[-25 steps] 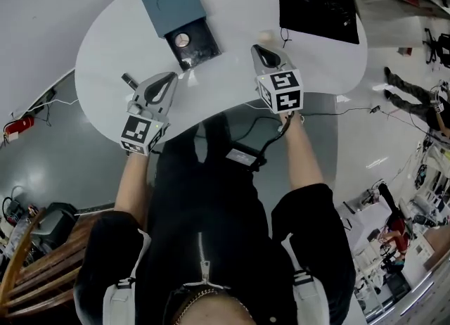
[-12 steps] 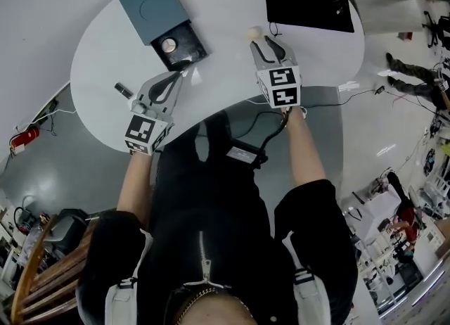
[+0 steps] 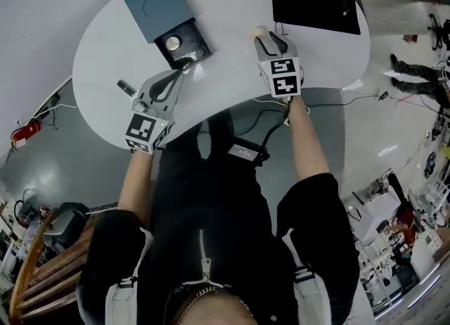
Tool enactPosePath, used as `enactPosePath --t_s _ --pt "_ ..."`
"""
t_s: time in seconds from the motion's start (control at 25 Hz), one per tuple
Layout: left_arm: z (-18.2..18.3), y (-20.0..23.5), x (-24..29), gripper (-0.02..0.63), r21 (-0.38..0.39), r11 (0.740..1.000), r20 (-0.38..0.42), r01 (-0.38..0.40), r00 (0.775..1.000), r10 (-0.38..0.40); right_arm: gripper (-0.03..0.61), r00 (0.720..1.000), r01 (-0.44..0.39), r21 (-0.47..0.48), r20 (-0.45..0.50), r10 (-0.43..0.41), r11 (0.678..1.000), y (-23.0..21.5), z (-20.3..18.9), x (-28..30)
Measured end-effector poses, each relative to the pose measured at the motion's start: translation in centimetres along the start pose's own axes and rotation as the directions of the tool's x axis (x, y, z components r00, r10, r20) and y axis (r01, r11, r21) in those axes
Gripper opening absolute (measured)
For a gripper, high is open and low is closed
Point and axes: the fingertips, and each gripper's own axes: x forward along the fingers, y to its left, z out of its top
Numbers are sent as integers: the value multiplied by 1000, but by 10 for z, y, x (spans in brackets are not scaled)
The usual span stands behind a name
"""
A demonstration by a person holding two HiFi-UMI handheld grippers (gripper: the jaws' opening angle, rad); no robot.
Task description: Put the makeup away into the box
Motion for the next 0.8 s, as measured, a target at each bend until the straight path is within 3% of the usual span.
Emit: enactPosePath --t_s 0.32,0.8 --pt "-5 5 -4 14 -3 1000 -5 -12 1000 12 160 998 20 -10 -58 -21 1000 -3 -15 14" --pt "-4 5 -4 14 -5 1000 -8 -10 1000 10 146 998 11 -39 -56 -13 999 0 -7 17"
